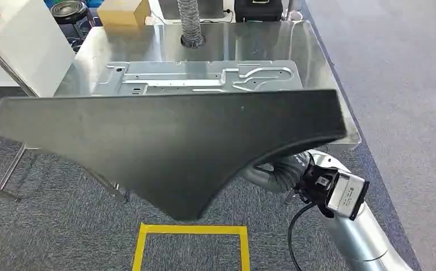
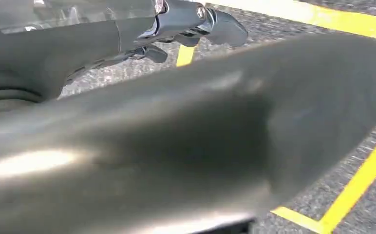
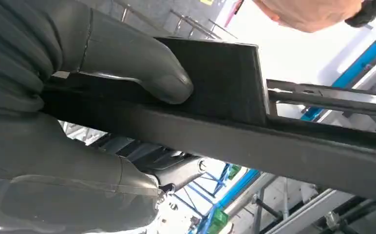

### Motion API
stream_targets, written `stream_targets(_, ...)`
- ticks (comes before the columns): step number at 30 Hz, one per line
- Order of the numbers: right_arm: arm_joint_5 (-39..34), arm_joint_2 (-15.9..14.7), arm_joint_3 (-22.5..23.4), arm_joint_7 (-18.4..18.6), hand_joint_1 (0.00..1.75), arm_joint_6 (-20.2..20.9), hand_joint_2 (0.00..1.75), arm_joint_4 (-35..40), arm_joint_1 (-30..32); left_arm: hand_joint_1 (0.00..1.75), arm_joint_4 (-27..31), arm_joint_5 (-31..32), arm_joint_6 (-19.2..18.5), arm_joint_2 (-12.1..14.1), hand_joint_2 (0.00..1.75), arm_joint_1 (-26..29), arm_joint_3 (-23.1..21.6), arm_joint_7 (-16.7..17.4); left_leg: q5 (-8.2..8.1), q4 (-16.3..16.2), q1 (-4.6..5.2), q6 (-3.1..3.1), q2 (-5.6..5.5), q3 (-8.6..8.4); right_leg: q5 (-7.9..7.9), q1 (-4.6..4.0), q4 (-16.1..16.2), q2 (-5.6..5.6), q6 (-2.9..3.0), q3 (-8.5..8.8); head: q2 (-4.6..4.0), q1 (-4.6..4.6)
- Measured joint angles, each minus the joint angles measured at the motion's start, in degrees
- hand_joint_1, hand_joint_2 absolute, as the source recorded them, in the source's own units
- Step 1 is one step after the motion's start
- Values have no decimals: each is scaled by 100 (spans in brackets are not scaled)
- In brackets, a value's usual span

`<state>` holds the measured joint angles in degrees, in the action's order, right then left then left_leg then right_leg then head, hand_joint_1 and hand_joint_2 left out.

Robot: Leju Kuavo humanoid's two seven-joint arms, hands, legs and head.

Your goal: Take the parts from the cabinet and place them on the table.

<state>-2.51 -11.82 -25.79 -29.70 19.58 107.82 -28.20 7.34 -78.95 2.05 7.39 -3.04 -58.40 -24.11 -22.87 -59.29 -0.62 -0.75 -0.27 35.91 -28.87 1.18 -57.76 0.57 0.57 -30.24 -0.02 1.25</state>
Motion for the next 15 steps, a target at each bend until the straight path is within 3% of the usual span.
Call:
stream_targets(1,4,2,0,0,175,0,175,2,0,0,0,0,2,0,0,-11,-4,2,-82,60,45,17,-2,-71,-25,-40,-13,17,-43,22,0,-7)
stream_targets(4,4,0,4,4,175,-2,175,28,9,0,0,0,2,4,0,-24,-13,-2,-161,87,62,81,-8,-76,-41,-21,56,1,-137,31,0,-2)
stream_targets(5,4,0,15,4,175,-2,175,48,7,0,0,0,2,4,0,-24,-17,-7,-141,178,19,118,-8,-146,-72,-58,81,-10,-181,65,0,-11)
stream_targets(6,9,0,30,2,175,-9,175,61,15,0,0,2,2,2,0,-23,-22,-15,-136,238,2,146,-9,-206,-129,-39,-46,-29,-185,52,0,-18)
stream_targets(7,9,0,53,-7,175,-11,175,79,9,0,0,2,-11,2,0,-26,-28,-15,-156,250,-1,190,-2,-233,-300,-39,-402,-27,-182,-141,2,-24)
stream_targets(9,9,-2,87,-13,175,-15,175,81,55,0,0,4,-13,2,0,-38,-46,-15,-205,247,18,235,-5,-269,-653,-41,-1371,-27,-199,-716,0,-28)
stream_targets(10,9,-2,92,-18,175,-18,175,81,80,0,0,4,-13,2,0,-37,-66,-15,-237,244,27,240,-7,-295,-714,-42,-1726,-27,-205,-964,0,-31)
stream_targets(11,20,-2,94,-17,175,-24,175,81,103,0,0,4,-13,2,0,-33,-85,-15,-269,241,34,240,-16,-332,-633,-41,-1833,-28,-205,-1098,0,-28)
stream_targets(12,37,-2,98,-18,175,-39,175,81,123,0,0,4,-13,2,0,-28,-94,-11,-310,236,39,236,-26,-391,-390,-42,-1644,-28,-197,-1075,0,-28)
stream_targets(14,77,-9,109,-22,175,-74,175,81,127,0,0,4,-13,2,0,-25,-111,-7,-410,211,53,214,-46,-523,311,-46,-639,-28,-145,-717,0,-33)
stream_targets(15,92,-9,114,-48,175,-98,175,83,126,0,0,4,-13,0,0,-26,-116,-7,-467,207,55,193,-52,-540,526,-52,-149,-31,-96,-567,0,-35)
